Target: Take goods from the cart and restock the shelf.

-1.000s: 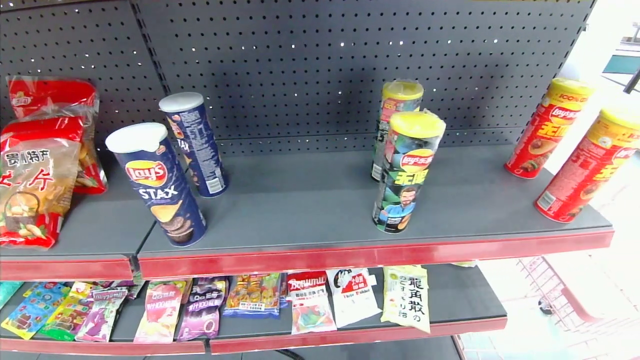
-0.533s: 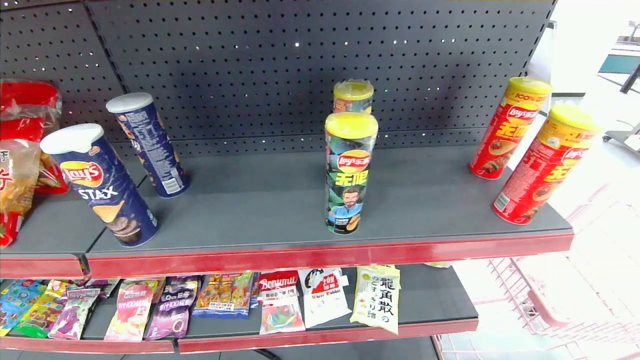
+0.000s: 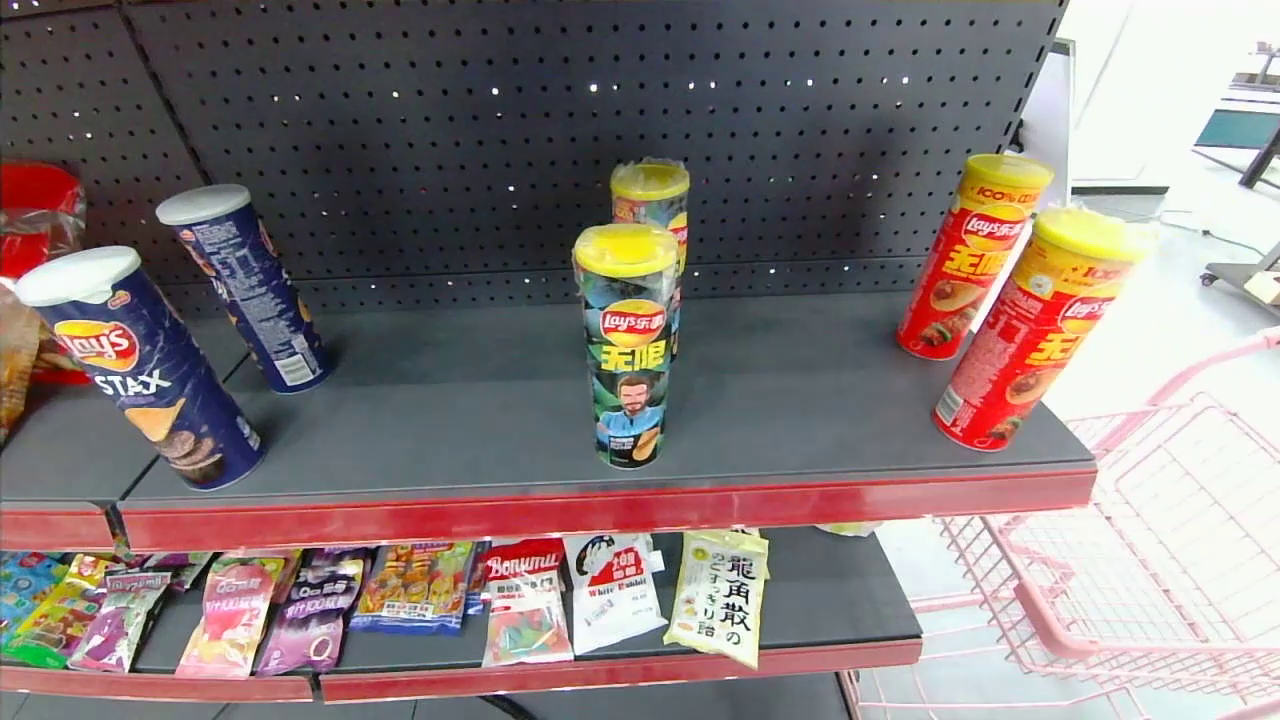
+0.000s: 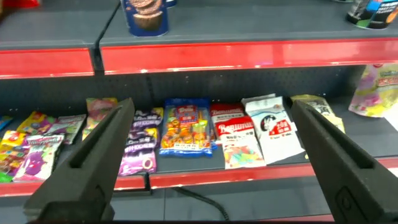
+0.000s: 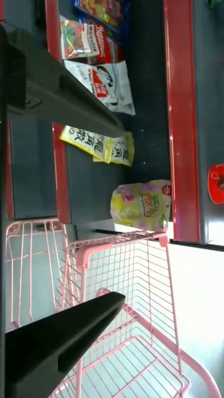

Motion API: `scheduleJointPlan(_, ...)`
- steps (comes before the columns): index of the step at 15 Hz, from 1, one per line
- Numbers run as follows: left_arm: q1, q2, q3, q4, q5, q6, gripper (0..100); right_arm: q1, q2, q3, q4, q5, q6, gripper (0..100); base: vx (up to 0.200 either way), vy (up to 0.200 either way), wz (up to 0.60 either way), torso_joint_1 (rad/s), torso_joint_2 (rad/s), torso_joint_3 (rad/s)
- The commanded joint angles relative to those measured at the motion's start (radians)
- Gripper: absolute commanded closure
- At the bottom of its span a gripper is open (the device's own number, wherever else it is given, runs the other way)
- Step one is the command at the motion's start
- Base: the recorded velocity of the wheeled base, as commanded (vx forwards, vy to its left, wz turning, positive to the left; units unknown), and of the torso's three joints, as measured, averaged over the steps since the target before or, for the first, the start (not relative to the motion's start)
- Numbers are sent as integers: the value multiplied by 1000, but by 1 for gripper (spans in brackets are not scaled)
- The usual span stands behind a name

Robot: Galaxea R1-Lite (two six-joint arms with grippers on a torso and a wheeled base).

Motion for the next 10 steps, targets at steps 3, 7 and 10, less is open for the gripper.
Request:
scheduleJointPlan(3, 0, 1, 0, 0, 0, 0, 0, 0, 0, 0, -1, 0, 0, 0, 200, 0, 0, -4, 1, 5)
scheduleJointPlan(7, 0, 1, 0, 0, 0, 0, 0, 0, 0, 0, -1, 0, 0, 0, 0, 0, 0, 0, 0, 0)
scheduleJointPlan(10, 0, 1, 0, 0, 0, -2, 0, 0, 0, 0, -1, 0, 0, 0, 0, 0, 0, 0, 0, 0)
